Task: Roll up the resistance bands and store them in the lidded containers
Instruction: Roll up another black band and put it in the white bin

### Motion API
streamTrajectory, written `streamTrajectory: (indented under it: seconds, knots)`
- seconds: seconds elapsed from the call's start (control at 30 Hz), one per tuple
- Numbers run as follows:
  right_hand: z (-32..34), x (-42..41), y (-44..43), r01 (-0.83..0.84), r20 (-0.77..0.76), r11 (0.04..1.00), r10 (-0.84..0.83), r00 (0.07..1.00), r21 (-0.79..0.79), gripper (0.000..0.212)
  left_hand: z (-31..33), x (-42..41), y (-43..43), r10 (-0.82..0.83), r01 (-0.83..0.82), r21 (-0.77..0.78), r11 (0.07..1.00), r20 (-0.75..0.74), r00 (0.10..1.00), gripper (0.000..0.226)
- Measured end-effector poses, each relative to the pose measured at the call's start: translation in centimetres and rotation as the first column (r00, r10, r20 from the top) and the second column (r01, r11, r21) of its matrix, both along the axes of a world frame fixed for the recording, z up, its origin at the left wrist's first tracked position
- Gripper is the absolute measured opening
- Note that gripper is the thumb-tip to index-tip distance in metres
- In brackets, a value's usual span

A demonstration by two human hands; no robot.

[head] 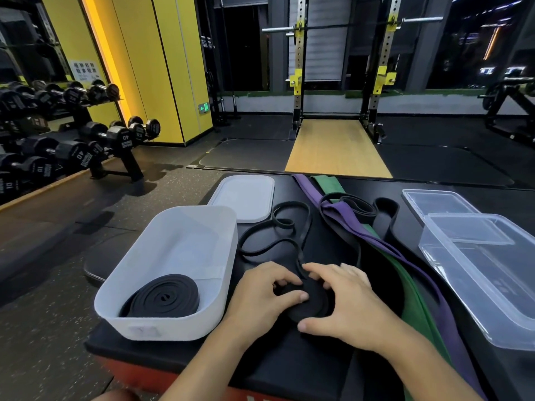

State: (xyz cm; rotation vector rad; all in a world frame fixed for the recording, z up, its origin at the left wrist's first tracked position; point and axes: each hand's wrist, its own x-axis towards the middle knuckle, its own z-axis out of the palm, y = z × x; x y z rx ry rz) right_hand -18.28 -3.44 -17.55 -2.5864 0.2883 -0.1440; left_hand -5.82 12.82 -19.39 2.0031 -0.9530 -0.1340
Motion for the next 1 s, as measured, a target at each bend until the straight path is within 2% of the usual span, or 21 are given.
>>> streamTrajectory:
  seconds: [0.2, 0.33, 0.53, 0.7, 0.87, 1.0]
  knots:
    - [0.2, 0.3, 0.2, -0.072, -0.024, 0.997, 0.073, 0.997, 0.023, 0.107, 0.3, -0.3, 0.0, -0.027, 0.026, -0.023, 0.999, -0.042, 0.999, 0.021]
    - [0.0, 0.2, 0.5, -0.029, 0.010, 0.998, 0.029, 1.000, 0.062, 0.104, 0.2, -0.4, 0.1, -0.027, 0.027, -0.026, 0.999, -0.020, 0.999, 0.021]
    - [-0.3, 0.9, 1.8, 0.066, 0.057, 0.994, -0.061, 0.997, -0.090, 0.102, 0.1, -0.7, -0.1, 0.041, -0.040, -0.012, 0.999, 0.097, 0.994, 0.021]
    - [-0.7, 1.2, 2.5, 0.171, 0.102, 0.972, -0.155, 0.983, -0.163, 0.101, 0.1, -0.7, -0.1, 0.088, -0.088, 0.001, 0.996, 0.021, 0.996, 0.023]
    - [-0.3, 0.6, 1.7, 0.040, 0.038, 0.993, -0.036, 0.999, -0.108, 0.109, 0.2, -0.5, 0.0, 0.041, -0.041, 0.004, 0.999, -0.015, 0.999, 0.021]
    - [0.2, 0.5, 1.9, -0.044, 0.063, 0.999, 0.045, 0.997, -0.007, 0.090, 0.1, -0.4, 0.0, -0.015, 0.015, -0.004, 1.000, -0.047, 0.999, 0.023]
